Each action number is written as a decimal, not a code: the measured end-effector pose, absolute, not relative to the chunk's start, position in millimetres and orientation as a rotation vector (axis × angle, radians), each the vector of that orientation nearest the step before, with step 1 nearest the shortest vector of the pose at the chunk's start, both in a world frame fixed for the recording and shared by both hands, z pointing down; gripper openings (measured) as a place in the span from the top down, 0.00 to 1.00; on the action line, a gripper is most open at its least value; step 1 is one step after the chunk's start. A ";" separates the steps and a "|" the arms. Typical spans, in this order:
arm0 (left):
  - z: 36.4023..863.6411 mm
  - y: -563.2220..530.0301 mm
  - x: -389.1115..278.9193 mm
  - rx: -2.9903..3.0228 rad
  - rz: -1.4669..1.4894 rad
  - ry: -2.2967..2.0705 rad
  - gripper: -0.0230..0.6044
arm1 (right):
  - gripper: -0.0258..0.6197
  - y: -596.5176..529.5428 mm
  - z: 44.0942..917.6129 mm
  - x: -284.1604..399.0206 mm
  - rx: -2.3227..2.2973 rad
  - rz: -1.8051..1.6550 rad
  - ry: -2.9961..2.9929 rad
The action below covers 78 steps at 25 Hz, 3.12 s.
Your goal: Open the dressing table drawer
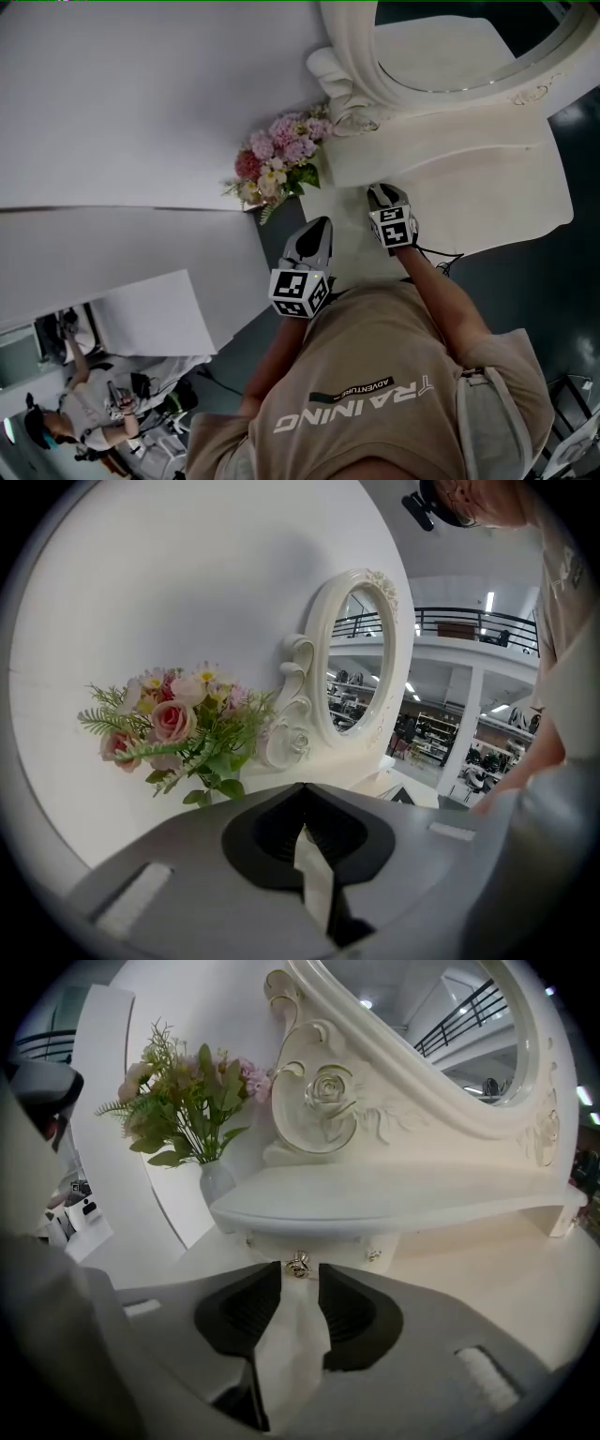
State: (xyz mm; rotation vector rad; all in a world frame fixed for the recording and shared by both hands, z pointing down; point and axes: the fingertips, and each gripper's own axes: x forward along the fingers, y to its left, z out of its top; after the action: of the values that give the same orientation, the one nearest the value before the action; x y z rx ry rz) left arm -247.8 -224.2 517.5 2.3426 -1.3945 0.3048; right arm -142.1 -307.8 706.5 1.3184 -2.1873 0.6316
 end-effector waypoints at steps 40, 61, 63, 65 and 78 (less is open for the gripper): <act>520.3 -203.4 -255.0 2.328 0.317 -1.405 0.93 | 0.81 -290.6 718.7 -142.0 1.298 0.639 -2.161; 519.4 -187.0 -255.3 2.307 0.285 -1.434 0.93 | 0.75 -260.0 720.3 -135.8 1.264 0.636 -2.177; 519.5 -185.1 -256.2 2.303 0.281 -1.440 0.93 | 0.70 -254.3 720.7 -134.9 1.235 0.634 -2.183; 519.3 -182.6 -257.8 2.296 0.276 -1.448 0.93 | 0.70 -243.1 723.2 -130.5 1.209 0.635 -2.173; 524.2 -182.9 -256.0 2.278 0.217 -1.479 0.93 | 0.96 -187.9 671.2 -116.0 1.008 0.733 -2.328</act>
State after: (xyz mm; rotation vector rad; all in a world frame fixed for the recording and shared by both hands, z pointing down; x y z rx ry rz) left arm -256.0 -182.9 524.2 2.2785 -1.4787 0.2172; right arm -116.0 -187.9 671.2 1.0082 -2.3278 0.7330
